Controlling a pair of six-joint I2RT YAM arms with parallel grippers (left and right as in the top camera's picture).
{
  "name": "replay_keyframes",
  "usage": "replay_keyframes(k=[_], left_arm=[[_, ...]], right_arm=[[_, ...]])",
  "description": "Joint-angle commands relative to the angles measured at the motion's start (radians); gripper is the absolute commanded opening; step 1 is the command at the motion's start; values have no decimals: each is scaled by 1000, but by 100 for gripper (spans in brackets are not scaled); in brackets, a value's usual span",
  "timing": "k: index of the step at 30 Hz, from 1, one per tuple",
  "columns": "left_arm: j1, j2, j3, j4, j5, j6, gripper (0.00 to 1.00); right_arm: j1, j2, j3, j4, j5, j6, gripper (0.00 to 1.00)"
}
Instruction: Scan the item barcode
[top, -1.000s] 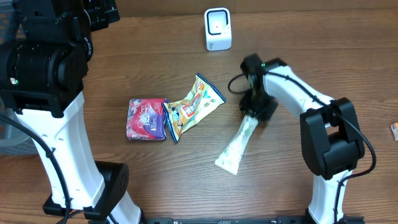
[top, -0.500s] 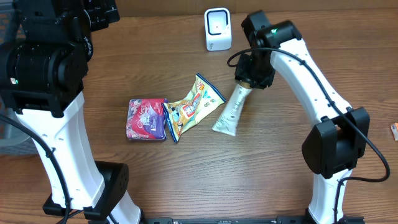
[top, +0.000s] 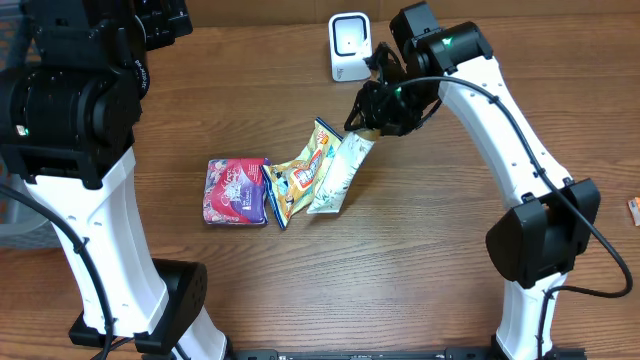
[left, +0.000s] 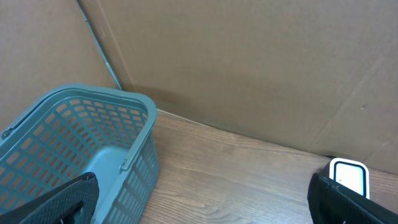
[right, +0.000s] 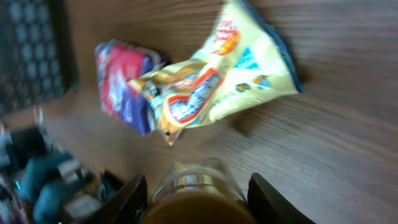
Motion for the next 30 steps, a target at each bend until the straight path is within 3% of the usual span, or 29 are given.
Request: replay_keyframes(k=[1,7,12,30], left_arm=[[11,14,2,1,-13,16,100],[11,14,2,1,-13,16,100],[11,14,2,1,-13,16,100],[11,14,2,1,-13,16,100]], right_arm=[[-1,-111,42,5,-174,-272,22],[-1,-122,40,7,-365,-607,24],[-1,-122,40,37,-454,-775,24],[-1,-43,-15,157,-906,-1077,23]])
